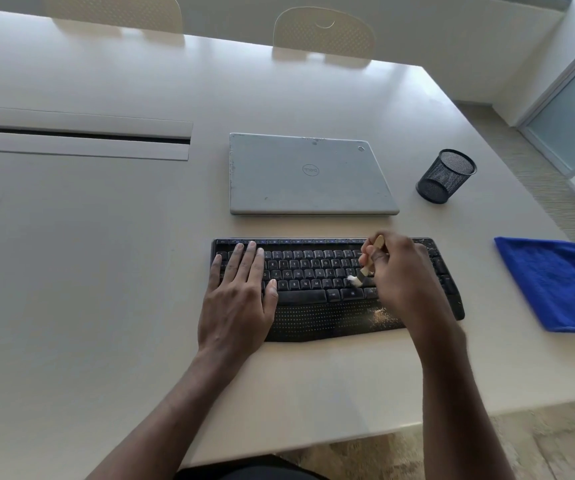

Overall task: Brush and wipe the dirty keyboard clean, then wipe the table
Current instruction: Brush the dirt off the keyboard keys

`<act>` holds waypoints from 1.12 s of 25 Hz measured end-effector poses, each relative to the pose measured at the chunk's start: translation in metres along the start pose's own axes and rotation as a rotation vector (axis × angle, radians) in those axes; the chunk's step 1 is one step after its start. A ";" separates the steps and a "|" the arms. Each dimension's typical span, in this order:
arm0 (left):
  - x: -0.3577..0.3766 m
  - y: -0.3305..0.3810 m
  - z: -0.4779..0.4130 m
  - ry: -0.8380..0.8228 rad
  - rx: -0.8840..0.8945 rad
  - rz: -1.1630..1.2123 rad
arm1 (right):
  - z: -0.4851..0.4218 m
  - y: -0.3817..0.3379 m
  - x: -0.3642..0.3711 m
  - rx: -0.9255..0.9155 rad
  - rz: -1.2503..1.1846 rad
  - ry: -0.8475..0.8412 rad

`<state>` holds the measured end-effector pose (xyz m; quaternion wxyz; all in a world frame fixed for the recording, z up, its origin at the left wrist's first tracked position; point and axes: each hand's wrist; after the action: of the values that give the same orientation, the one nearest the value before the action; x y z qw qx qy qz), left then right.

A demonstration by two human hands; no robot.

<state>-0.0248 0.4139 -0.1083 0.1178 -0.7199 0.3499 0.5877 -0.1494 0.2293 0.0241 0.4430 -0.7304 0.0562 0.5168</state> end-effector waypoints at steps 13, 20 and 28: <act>0.001 0.000 0.000 0.001 -0.003 0.008 | 0.010 -0.006 0.007 -0.060 -0.037 0.057; 0.001 0.000 0.000 0.009 0.000 0.006 | 0.011 -0.010 0.004 -0.023 -0.055 0.063; 0.001 0.000 0.000 0.003 -0.001 -0.004 | 0.010 -0.014 0.008 -0.032 -0.057 0.063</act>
<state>-0.0251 0.4138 -0.1094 0.1181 -0.7215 0.3481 0.5868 -0.1453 0.2477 0.0247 0.4438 -0.7546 0.0413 0.4816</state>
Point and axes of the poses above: each hand's wrist, its own z-axis away from the middle knuckle, its own x-axis out of the palm, y = z × x, and after that the axes turned 3 degrees about -x, right-handed
